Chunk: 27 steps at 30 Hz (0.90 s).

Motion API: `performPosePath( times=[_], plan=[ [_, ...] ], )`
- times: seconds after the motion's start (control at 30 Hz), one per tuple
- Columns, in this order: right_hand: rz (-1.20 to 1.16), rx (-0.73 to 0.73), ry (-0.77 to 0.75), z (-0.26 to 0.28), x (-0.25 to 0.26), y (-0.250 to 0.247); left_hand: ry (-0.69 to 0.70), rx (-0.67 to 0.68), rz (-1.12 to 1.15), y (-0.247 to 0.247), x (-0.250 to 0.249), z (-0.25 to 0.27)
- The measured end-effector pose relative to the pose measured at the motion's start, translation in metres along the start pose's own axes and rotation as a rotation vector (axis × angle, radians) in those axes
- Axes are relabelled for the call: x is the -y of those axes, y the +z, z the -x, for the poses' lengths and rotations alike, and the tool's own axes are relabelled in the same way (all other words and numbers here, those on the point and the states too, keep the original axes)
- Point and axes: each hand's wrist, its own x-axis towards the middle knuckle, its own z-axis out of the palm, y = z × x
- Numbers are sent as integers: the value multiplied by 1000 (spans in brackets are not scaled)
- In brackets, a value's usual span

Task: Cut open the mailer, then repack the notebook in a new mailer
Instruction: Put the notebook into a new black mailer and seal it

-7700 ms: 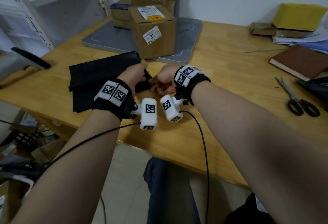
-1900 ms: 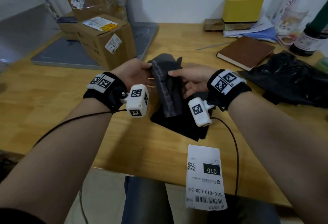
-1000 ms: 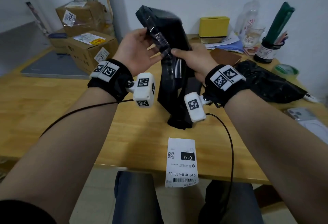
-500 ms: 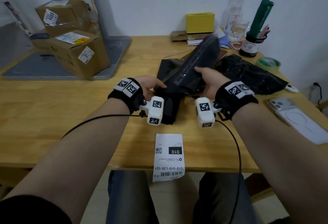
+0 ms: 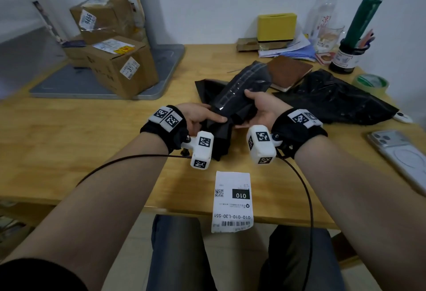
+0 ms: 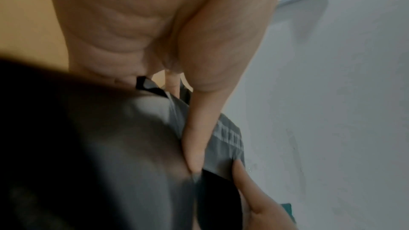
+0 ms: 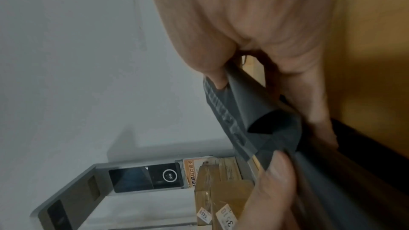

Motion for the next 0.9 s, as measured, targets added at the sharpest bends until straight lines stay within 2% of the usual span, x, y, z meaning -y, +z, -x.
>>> performPosePath(
  times=[0.17, 0.27, 0.47, 0.67, 0.8, 0.9],
  plan=[
    [-168, 22, -13, -8, 5, 3, 46, 3, 37, -13, 6, 16],
    [-110, -66, -98, -4, 9, 7, -58, -51, -50, -20, 11, 24],
    [-166, -279, -311, -4, 15, 9, -44, -163, 46, -37, 22, 24],
    [-240, -249, -326, 2, 8, 19, 1, -292, 267, -50, 29, 36],
    [-238, -234, -314, 5, 4, 29, 55, -444, 399, -55, 42, 44],
    [-215, -226, -310, 3, 1, 34, 30, -479, 512, -55, 53, 48]
  ],
)
